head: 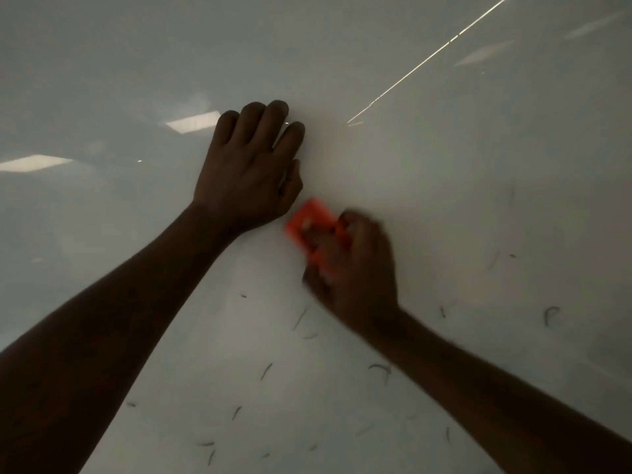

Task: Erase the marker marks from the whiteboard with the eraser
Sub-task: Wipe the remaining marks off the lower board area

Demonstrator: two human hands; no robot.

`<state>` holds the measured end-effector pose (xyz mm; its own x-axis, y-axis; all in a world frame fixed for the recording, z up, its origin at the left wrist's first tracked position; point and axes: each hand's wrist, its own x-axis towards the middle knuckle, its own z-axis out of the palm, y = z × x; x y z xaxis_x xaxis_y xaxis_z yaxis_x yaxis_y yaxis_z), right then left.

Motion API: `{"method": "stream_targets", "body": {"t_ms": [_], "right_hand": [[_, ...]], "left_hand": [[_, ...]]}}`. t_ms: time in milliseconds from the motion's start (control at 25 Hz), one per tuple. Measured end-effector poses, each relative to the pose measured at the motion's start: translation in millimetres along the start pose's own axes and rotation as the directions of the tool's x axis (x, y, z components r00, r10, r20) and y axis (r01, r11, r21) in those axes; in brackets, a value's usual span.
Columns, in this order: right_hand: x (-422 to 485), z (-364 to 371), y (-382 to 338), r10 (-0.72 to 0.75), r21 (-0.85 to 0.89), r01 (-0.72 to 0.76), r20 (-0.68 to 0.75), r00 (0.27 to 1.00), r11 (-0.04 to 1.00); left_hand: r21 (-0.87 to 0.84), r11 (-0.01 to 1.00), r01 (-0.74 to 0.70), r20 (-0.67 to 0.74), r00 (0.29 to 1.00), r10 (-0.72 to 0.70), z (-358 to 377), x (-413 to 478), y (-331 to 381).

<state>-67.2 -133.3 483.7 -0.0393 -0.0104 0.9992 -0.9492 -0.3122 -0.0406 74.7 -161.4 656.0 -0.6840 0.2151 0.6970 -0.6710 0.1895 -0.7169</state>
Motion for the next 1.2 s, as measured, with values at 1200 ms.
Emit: {"method": "stream_targets", "body": {"t_ms": [1200], "right_hand": [[-68.6,-47.1,148.5,0.475,-0.062,-0.489,-0.157,0.866,0.870]], "left_hand": [[0.006,1.000,0.017,0.074,0.997,-0.017,34.0,53.6,91.9]]}}
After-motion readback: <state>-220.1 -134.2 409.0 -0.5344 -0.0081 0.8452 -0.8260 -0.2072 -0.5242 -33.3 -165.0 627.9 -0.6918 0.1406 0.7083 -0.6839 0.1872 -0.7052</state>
